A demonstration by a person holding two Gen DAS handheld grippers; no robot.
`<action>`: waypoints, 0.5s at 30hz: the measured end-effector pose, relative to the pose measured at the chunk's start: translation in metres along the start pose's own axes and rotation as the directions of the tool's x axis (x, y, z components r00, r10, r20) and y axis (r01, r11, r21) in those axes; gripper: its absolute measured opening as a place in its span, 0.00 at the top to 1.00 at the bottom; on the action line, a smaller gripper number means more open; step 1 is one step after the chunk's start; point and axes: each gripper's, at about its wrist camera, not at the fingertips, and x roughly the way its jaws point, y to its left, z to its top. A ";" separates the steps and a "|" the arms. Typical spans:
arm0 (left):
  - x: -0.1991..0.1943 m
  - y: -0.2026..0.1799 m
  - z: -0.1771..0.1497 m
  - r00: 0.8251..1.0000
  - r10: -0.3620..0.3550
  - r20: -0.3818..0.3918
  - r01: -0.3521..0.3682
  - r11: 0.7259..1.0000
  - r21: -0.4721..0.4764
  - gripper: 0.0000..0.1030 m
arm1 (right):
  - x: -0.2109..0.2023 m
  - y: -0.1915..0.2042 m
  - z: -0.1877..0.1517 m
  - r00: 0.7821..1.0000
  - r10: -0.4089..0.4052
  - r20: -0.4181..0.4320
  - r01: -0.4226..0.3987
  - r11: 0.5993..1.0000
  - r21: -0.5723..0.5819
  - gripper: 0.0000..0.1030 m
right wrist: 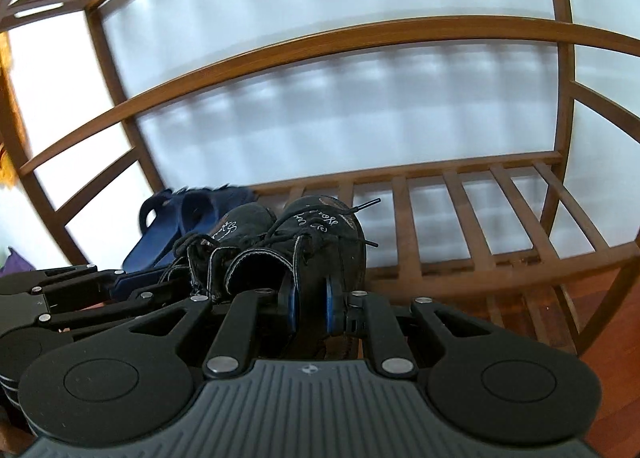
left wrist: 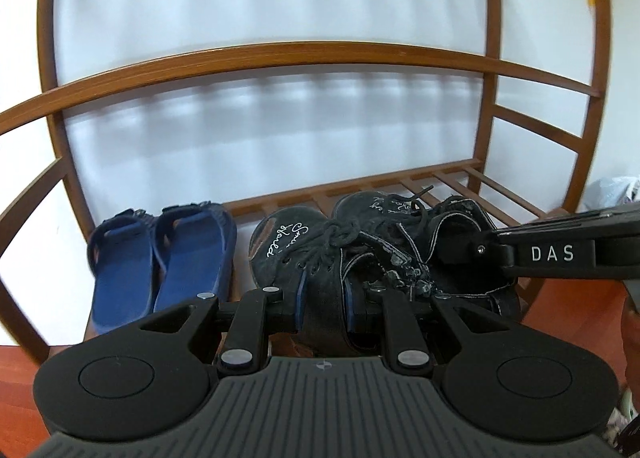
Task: Organize scattered shoes
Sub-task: 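Lift the black boots with both grippers and carry them onto the rack's bottom shelf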
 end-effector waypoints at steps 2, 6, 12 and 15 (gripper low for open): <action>0.008 0.006 0.005 1.000 0.001 -0.005 -0.001 1.000 -0.012 0.80 | 0.011 -0.004 0.009 1.000 0.001 0.005 -0.001 1.000 0.011 0.85; 0.022 0.016 0.012 1.000 -0.007 -0.027 0.006 0.999 -0.037 0.80 | 0.030 -0.009 0.019 1.000 0.005 -0.001 -0.005 1.000 0.028 0.84; 0.035 0.023 0.020 0.999 -0.035 -0.038 0.032 0.997 -0.064 0.78 | 0.045 -0.015 0.025 1.000 0.010 -0.011 -0.009 0.998 0.059 0.80; 0.040 0.027 0.023 0.997 -0.052 -0.050 0.047 0.995 -0.088 0.75 | 0.049 -0.020 0.026 1.000 0.010 -0.018 -0.009 0.997 0.073 0.75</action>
